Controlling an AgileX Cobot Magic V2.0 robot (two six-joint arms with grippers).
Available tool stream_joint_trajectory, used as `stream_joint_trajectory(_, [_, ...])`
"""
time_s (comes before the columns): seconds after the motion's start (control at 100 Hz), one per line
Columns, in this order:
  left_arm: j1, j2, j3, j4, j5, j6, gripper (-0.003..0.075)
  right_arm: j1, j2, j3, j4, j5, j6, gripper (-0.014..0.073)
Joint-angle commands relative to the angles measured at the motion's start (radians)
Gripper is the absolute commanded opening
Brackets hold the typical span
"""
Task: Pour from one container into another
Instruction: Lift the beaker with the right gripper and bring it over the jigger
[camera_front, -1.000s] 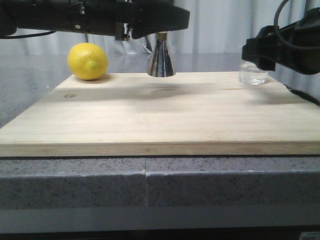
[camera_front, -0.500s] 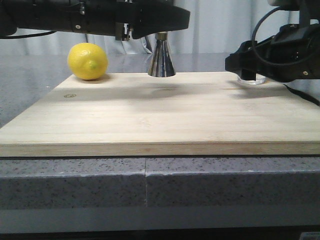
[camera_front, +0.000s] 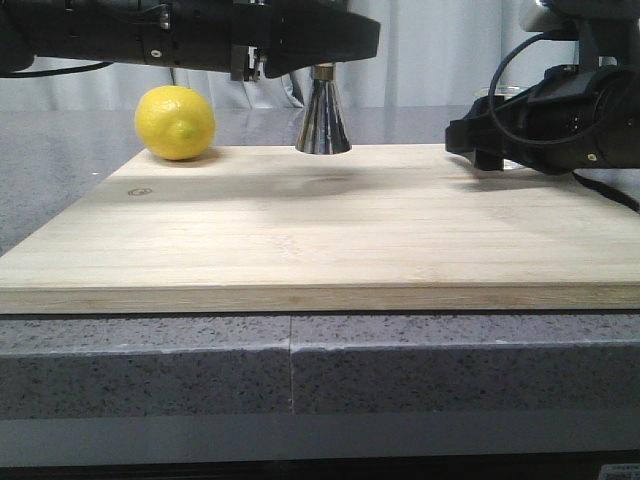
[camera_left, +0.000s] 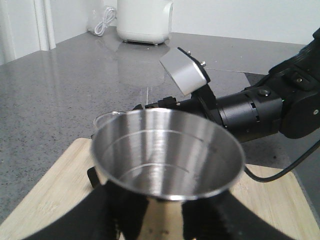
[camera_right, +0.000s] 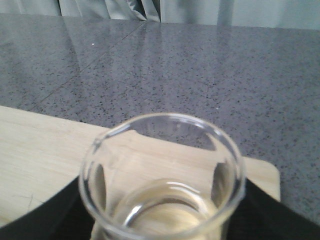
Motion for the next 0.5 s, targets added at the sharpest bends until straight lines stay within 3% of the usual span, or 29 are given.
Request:
stream_joint_trajectory(0.0, [-0.006, -0.06, -0.031, -0.089, 0.108, -0.009, 0.026, -0.008, -0.033, -0.027, -0.004, -0.068, 0.001, 0.0367])
stream_joint_trajectory(0.13, [-0.006, -0.06, -0.031, -0.089, 0.108, -0.009, 0.026, -0.008, -0.033, -0.027, -0.004, -0.061, 0.001, 0.0314])
stream_joint_trajectory(0.49, [-0.006, -0.06, -0.031, -0.089, 0.108, -0.009, 0.026, -0.008, -0.109, -0.027, -0.023, -0.011, -0.004, 0.0314])
